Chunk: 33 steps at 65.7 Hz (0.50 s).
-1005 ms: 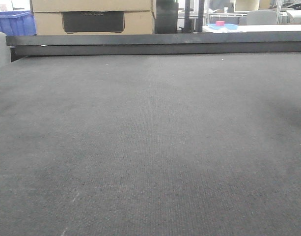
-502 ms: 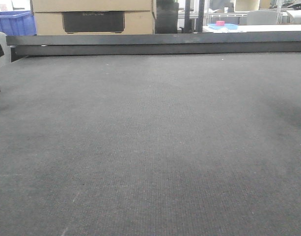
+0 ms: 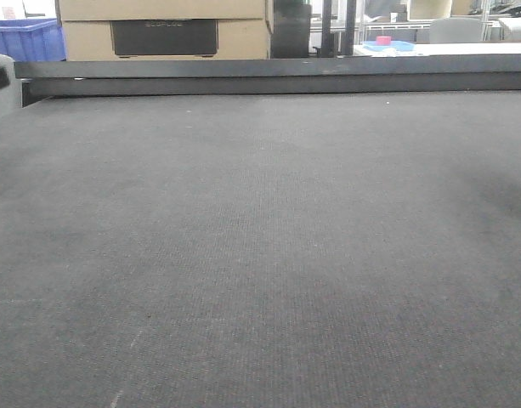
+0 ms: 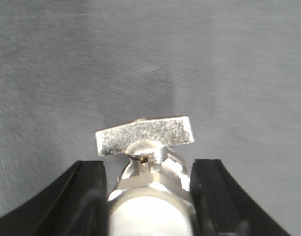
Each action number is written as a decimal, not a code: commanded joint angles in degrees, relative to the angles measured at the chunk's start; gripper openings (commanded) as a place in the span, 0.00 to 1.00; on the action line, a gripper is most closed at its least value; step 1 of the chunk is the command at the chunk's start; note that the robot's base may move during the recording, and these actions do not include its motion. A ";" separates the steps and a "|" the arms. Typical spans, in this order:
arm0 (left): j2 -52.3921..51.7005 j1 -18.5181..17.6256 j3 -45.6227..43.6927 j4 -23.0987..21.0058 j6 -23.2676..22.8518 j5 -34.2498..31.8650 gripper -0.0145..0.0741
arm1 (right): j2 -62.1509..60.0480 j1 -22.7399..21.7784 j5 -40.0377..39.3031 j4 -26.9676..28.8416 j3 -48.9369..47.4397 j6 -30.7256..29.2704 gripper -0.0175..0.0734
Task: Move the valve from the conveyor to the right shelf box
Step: 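Close left and right grippers around each valve body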
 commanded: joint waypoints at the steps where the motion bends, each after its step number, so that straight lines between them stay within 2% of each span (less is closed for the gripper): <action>1: -4.38 -2.23 0.78 -0.61 -1.93 -0.82 0.04 | -1.17 -2.46 -2.64 -0.32 -0.40 -0.06 0.03; 12: -11.26 -4.51 7.30 -1.05 -3.27 -4.44 0.04 | -1.17 -5.30 -2.12 -0.32 -0.25 -0.06 0.03; 33: -28.72 -4.63 23.90 -1.30 -4.02 -13.10 0.04 | -1.55 -5.28 -5.22 -0.09 7.09 -0.06 0.03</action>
